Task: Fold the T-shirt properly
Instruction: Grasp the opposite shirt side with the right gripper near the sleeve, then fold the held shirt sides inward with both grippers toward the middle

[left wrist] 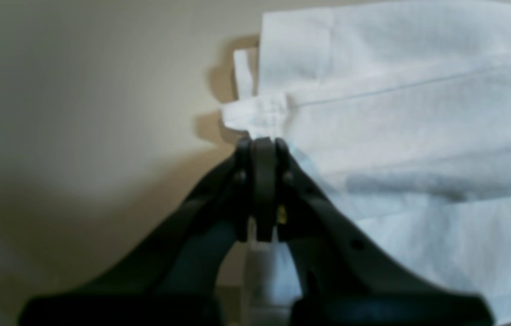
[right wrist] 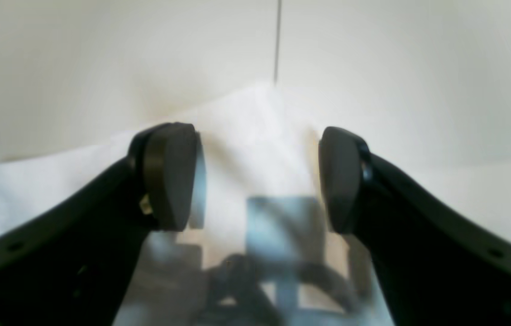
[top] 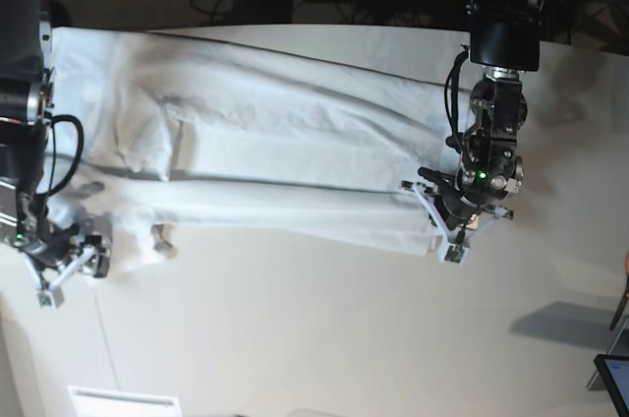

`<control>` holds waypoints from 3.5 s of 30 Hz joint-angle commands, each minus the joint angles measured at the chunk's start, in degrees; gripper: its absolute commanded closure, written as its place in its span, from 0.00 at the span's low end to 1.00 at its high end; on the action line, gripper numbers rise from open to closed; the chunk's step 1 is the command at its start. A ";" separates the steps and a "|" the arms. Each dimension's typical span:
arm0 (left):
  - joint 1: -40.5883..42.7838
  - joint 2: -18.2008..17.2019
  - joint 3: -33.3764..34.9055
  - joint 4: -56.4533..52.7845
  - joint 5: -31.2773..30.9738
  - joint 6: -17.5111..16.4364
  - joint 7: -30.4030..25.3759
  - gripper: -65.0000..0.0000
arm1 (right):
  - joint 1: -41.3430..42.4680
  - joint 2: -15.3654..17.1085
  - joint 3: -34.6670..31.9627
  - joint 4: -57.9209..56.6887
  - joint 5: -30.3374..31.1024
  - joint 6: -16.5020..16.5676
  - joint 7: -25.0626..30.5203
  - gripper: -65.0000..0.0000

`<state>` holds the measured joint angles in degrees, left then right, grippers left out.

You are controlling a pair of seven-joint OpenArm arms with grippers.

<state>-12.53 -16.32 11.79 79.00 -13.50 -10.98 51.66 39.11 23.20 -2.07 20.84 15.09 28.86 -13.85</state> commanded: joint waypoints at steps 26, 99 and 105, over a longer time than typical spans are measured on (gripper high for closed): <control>-1.14 -0.26 -0.23 4.65 0.53 0.04 -0.10 1.00 | -0.04 -0.04 7.12 4.70 1.22 0.81 -7.56 1.00; -0.43 -5.53 6.45 12.38 0.79 -4.71 -0.45 1.00 | -59.20 -11.73 41.32 92.79 20.56 11.14 -57.85 1.00; 0.01 -7.29 6.54 12.38 0.79 -4.71 -0.45 1.00 | -60.26 -10.50 41.32 92.79 20.56 11.14 -58.11 1.00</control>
<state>-11.22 -22.76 18.79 90.43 -13.10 -16.16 51.88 -20.86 11.99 38.98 112.97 35.46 39.88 -72.29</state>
